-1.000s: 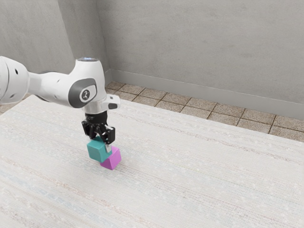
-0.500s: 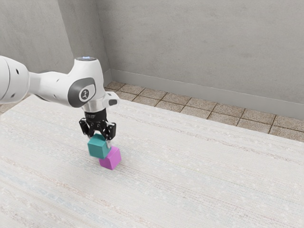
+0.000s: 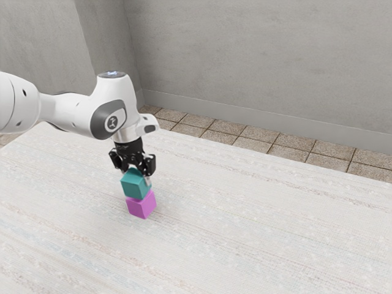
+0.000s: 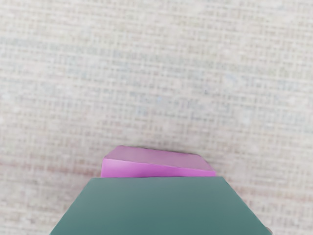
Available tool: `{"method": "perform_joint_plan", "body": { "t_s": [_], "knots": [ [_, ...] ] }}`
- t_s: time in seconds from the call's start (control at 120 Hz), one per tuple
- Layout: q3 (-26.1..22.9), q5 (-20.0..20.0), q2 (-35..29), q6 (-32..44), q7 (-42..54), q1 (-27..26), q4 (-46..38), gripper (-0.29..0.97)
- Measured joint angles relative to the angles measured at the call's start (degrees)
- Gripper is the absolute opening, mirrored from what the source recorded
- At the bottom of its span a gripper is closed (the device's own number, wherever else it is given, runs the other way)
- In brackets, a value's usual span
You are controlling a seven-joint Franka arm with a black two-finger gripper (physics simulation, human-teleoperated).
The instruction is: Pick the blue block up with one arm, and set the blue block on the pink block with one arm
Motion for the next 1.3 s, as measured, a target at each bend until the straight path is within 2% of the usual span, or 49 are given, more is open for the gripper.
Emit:
{"method": "perform_joint_plan", "body": {
  "t_s": [0.308, 0.892, 1.3],
  "knots": [
    [0.2, -3.4, 0.0, 1.0, 5.1, 0.2, -0.1, 0.31],
    [1.2, -4.9, 1.7, -0.5, 14.7, 0.6, 1.8, 0.30],
    [1.1, -2.3, 2.0, -0.6, 9.3, -0.1, 1.9, 0.30]
  ]
}}
